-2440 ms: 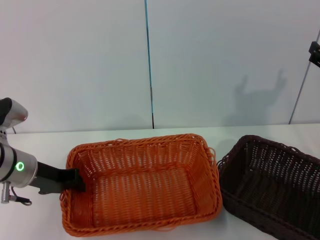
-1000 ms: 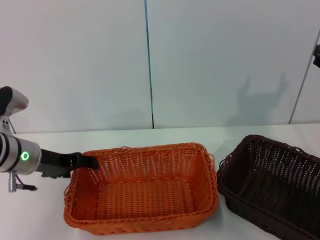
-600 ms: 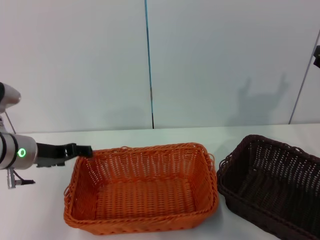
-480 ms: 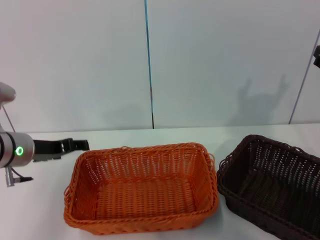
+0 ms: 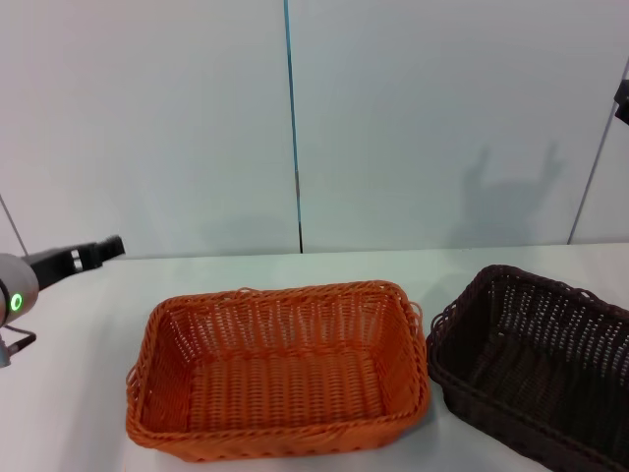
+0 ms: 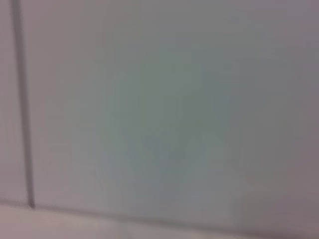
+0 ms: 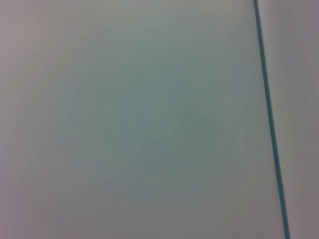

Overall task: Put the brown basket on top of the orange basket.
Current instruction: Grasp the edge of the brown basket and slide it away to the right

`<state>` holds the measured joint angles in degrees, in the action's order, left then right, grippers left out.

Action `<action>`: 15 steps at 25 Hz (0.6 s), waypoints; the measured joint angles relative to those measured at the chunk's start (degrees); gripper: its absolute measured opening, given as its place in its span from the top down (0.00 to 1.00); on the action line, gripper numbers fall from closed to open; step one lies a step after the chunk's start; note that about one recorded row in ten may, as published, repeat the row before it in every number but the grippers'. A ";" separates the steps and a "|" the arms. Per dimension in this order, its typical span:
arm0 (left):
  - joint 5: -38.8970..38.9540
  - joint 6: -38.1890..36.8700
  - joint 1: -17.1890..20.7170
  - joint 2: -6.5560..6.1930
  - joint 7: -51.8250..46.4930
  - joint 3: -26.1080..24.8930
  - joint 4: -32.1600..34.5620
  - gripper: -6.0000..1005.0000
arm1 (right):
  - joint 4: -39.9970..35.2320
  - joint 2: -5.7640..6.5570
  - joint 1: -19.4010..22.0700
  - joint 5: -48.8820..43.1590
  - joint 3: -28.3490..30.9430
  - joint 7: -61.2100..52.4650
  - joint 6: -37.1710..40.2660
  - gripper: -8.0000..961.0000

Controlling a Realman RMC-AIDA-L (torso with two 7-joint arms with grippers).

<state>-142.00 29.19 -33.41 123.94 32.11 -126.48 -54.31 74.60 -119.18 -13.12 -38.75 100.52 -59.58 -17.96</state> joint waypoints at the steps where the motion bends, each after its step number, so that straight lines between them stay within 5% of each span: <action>1: 1.65 -2.75 1.04 -0.01 0.07 2.08 -0.10 0.10 | 0.22 -0.01 0.12 -0.01 -0.18 -0.40 0.03 0.11; 6: 5.38 -21.00 6.21 -0.28 0.55 13.58 -0.38 0.10 | 1.27 -0.11 0.78 -0.01 -0.66 -3.23 0.04 0.11; 15: 4.69 -49.95 9.60 -0.47 -5.52 27.35 4.26 0.10 | 2.37 -0.01 1.07 -0.43 -0.69 -8.32 -0.45 0.11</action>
<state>-137.31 -20.76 -23.82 123.47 26.58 -99.13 -50.05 76.97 -119.19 -12.05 -39.18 99.84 -67.90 -18.41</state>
